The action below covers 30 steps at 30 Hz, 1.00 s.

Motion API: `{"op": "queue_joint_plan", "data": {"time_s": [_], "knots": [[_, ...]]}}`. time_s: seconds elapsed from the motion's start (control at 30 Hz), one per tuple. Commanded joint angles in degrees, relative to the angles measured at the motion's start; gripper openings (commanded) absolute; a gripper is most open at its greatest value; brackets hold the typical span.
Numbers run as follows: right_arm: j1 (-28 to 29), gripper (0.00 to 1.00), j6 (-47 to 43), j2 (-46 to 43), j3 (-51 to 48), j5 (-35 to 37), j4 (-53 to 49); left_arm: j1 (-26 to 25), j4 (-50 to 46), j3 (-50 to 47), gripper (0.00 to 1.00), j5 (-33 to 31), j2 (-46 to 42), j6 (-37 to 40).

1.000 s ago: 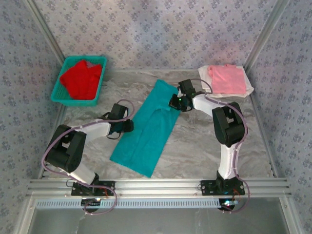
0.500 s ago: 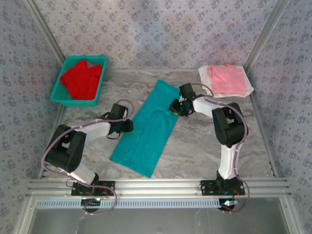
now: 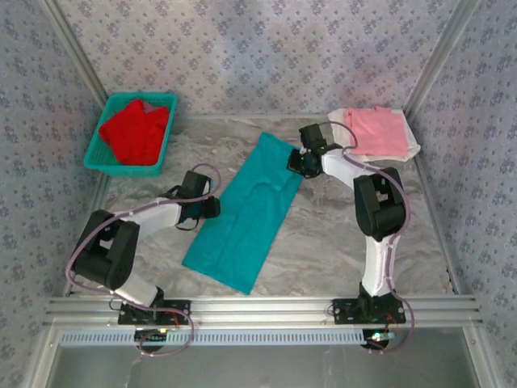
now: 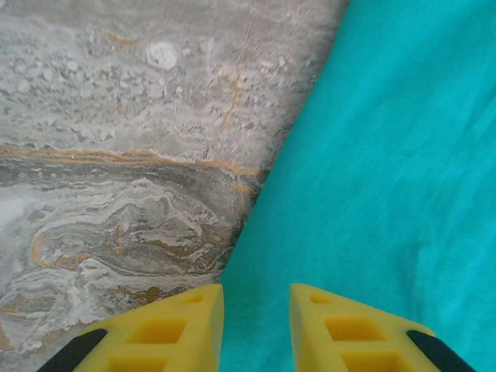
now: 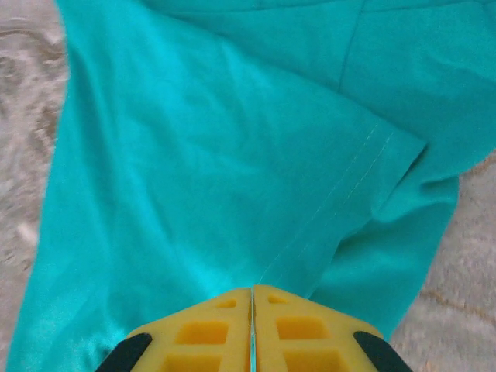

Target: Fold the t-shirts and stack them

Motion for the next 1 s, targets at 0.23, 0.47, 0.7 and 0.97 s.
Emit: {"op": "queue_joint_plan", "data": {"time_s": [0.23, 0.47, 0.7, 0.97], "knots": [[-1.29, 0.12, -0.79, 10.70, 7.54, 2.47, -4.99, 0.63, -1.59, 0.29, 0.28, -0.75, -3.82, 0.09], [-2.42, 0.12, 2.82, 20.19, 17.77, -2.10, -5.10, 0.63, -2.66, 1.47, 0.29, 0.29, -6.04, -0.71], [-2.78, 0.19, 4.77, 25.30, 32.99, -7.65, -7.24, 0.45, -2.78, -1.15, 0.31, -0.13, -10.82, -1.92], [-1.07, 0.21, -0.89, 7.78, 17.94, -7.44, -5.13, 0.45, -1.58, -1.85, 0.31, 0.15, -11.45, -2.21]]}}
